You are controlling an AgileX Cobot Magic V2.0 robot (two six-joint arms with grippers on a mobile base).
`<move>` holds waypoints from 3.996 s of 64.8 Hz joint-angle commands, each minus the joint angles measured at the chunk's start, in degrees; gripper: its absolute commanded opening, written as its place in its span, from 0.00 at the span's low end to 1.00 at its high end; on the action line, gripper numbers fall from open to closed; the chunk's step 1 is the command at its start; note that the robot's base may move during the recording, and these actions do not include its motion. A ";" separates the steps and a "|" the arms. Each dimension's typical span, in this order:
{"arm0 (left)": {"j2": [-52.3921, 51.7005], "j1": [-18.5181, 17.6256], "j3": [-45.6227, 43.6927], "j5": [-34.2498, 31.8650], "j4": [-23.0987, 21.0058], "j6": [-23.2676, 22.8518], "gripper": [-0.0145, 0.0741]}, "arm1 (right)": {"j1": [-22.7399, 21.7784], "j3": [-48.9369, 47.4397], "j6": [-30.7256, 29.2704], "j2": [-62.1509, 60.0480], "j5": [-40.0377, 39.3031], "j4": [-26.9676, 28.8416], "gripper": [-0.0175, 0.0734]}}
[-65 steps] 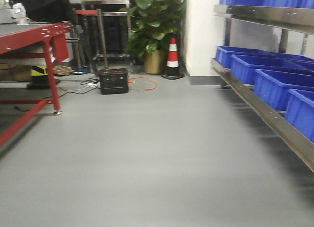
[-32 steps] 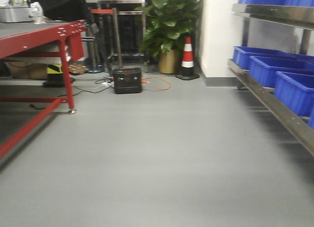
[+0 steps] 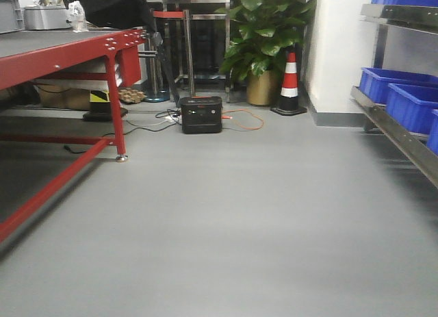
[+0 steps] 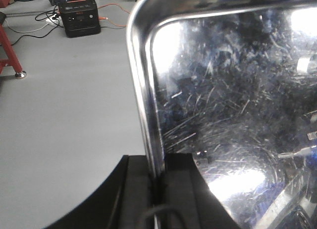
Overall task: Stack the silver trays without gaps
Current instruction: 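Carry the tray with both grippers past the plant to another shelf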
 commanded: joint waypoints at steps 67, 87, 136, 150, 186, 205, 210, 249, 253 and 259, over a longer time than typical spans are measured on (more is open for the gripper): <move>-0.48 -0.25 -0.52 -2.20 0.40 0.78 0.15 | 0.06 -0.85 -0.79 -0.55 -2.66 0.14 0.12; -0.48 -0.25 -0.52 -2.20 1.37 0.78 0.15 | 0.06 -0.85 -0.79 -0.55 -2.66 0.14 0.12; -0.48 -0.03 -0.52 -3.89 2.88 0.78 0.15 | 0.06 -0.85 -0.79 -0.55 -3.10 0.25 0.12; -0.48 -0.03 -0.52 -3.98 3.26 0.78 0.15 | 0.06 -0.85 -0.79 -0.55 -3.10 0.25 0.12; -0.48 -0.03 -0.52 -3.98 4.70 0.78 0.15 | 0.06 -0.85 -0.79 -0.55 -3.21 0.23 0.12; -0.48 -0.03 -0.52 -3.98 5.09 0.78 0.15 | 0.06 -0.85 -0.79 -0.55 -3.21 0.23 0.12; -0.48 -0.03 -0.52 -3.98 5.09 0.78 0.15 | 0.06 -0.85 -0.79 -0.55 -3.21 0.23 0.12; -0.48 -0.03 -0.52 -3.98 5.09 0.78 0.15 | 0.06 -0.85 -0.79 -0.55 -3.18 0.23 0.12; -0.48 -0.03 -0.52 -3.98 5.09 0.78 0.15 | 0.06 -0.85 -0.79 -0.55 -3.18 0.23 0.12; -0.48 -0.03 -0.52 -3.98 5.09 0.78 0.15 | 0.06 -0.85 -0.79 -0.55 -3.18 0.23 0.12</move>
